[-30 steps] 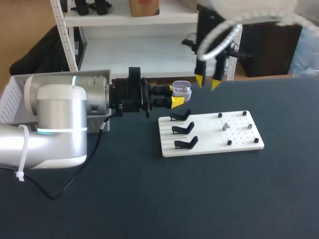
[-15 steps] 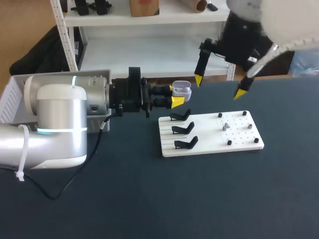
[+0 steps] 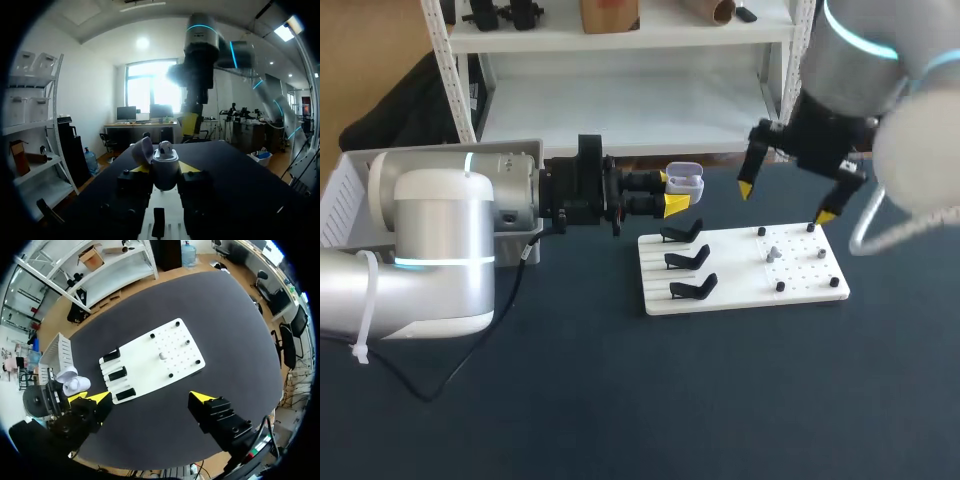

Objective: Pick up each earbud case from the left stands, insert the matching earbuds, close the lid, and place the case in the box.

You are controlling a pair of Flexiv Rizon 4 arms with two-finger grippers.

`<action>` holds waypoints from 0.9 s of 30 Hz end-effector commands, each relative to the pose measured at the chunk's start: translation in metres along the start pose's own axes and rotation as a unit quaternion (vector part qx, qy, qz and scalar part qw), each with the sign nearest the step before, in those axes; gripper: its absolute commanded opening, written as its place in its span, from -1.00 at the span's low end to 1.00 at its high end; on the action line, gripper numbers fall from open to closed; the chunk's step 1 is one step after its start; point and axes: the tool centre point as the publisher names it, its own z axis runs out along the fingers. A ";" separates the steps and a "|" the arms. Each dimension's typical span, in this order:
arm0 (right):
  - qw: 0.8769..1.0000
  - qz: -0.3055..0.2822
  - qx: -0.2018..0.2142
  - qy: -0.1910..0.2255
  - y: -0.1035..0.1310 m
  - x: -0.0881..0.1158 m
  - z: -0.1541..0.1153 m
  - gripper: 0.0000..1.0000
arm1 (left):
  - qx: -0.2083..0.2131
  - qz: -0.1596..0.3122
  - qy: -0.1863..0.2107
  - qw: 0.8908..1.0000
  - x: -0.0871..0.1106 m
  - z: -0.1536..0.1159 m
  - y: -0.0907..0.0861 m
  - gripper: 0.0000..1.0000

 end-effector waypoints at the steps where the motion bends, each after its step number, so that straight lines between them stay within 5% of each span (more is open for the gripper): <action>1: 0.998 0.001 -0.028 -0.049 -0.006 0.007 0.004 1.00 | -0.001 0.000 -0.001 1.000 0.000 0.000 0.000 -1.00; 16: 0.998 0.001 -0.028 -0.049 -0.006 0.007 0.004 1.00 | -0.001 0.000 -0.001 1.000 0.000 0.000 0.000 -1.00; 21: 0.996 0.061 0.001 -0.061 -0.007 0.006 0.039 1.00 | -0.001 0.000 -0.001 1.000 0.000 0.000 0.000 -1.00; 27: 0.996 0.050 -0.004 -0.071 -0.009 0.011 0.060 1.00 | -0.001 0.000 -0.001 1.000 0.000 0.000 0.000 -1.00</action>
